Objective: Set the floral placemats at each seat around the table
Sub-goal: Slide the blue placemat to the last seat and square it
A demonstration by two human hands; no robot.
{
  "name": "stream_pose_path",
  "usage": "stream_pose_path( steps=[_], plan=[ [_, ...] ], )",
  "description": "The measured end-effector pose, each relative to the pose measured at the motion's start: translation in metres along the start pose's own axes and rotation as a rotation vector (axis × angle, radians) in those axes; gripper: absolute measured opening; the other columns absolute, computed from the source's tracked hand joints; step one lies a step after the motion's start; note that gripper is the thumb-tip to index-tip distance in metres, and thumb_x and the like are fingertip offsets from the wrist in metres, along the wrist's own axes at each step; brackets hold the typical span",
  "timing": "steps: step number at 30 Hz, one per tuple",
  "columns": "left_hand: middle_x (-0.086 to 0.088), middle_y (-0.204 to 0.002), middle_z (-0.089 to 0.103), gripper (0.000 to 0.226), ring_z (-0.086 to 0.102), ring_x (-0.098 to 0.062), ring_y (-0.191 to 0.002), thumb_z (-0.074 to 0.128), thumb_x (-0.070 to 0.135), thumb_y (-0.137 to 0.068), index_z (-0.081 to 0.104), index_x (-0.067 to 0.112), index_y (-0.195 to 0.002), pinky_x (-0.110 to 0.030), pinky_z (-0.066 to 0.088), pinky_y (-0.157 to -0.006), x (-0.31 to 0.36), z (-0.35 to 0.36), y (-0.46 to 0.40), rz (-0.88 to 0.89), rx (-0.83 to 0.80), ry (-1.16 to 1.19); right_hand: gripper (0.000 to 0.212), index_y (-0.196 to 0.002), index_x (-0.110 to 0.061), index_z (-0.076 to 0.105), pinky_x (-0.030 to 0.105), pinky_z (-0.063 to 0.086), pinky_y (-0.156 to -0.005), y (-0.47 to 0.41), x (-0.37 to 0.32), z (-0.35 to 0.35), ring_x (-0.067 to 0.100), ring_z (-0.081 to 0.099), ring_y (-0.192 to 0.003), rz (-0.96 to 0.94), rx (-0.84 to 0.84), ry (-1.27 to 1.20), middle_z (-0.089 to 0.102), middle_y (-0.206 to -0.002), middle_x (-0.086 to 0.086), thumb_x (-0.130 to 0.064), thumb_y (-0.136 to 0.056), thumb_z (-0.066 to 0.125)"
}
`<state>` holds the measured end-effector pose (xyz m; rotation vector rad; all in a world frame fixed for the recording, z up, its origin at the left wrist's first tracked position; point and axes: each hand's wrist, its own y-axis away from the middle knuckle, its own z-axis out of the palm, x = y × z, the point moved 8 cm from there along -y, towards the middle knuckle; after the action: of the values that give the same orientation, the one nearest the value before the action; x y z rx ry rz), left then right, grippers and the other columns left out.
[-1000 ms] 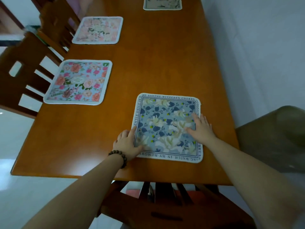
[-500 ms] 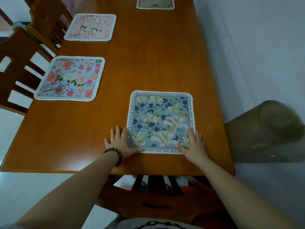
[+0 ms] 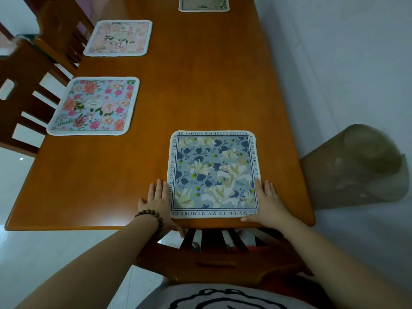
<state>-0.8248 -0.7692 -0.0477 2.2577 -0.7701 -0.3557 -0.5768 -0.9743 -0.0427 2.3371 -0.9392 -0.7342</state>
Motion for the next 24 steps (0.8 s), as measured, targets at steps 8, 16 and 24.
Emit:
stream_pose_path(
  steps=[8, 16, 24],
  plan=[
    [-0.011, -0.151, -0.037, 0.163, -0.026, -0.034, -0.141, 0.072, 0.083, -0.036, -0.033, 0.016, -0.142, -0.063, 0.008, -0.113, -0.008, 0.004, 0.001, -0.037, -0.014, 0.002, 0.154, -0.145, -0.003, -0.027, 0.048, -0.006, -0.116, 0.006, 0.004, 0.015, 0.033, -0.028, -0.141, 0.146, -0.045, 0.114, -0.037, -0.150, 0.020, -0.064, -0.055, 0.082],
    [-0.010, -0.153, -0.032, 0.153, -0.023, -0.036, -0.142, 0.080, 0.068, -0.050, -0.026, 0.013, -0.146, -0.064, 0.009, -0.113, 0.001, 0.009, 0.012, -0.048, -0.015, 0.052, 0.145, -0.146, 0.000, -0.022, 0.050, -0.005, -0.117, 0.014, -0.004, 0.022, 0.035, -0.026, -0.142, 0.138, 0.016, 0.135, -0.031, -0.152, 0.022, -0.055, -0.063, 0.083],
    [-0.013, -0.158, -0.017, 0.140, -0.011, -0.039, -0.144, 0.081, 0.064, -0.054, -0.003, 0.005, -0.149, -0.061, 0.019, -0.112, 0.009, 0.004, 0.016, -0.078, 0.054, 0.073, 0.145, -0.148, 0.001, -0.014, 0.050, -0.001, -0.118, 0.015, -0.006, 0.017, 0.036, -0.019, -0.144, 0.135, 0.046, 0.158, -0.023, -0.155, 0.023, -0.057, -0.058, 0.083]
  ],
)
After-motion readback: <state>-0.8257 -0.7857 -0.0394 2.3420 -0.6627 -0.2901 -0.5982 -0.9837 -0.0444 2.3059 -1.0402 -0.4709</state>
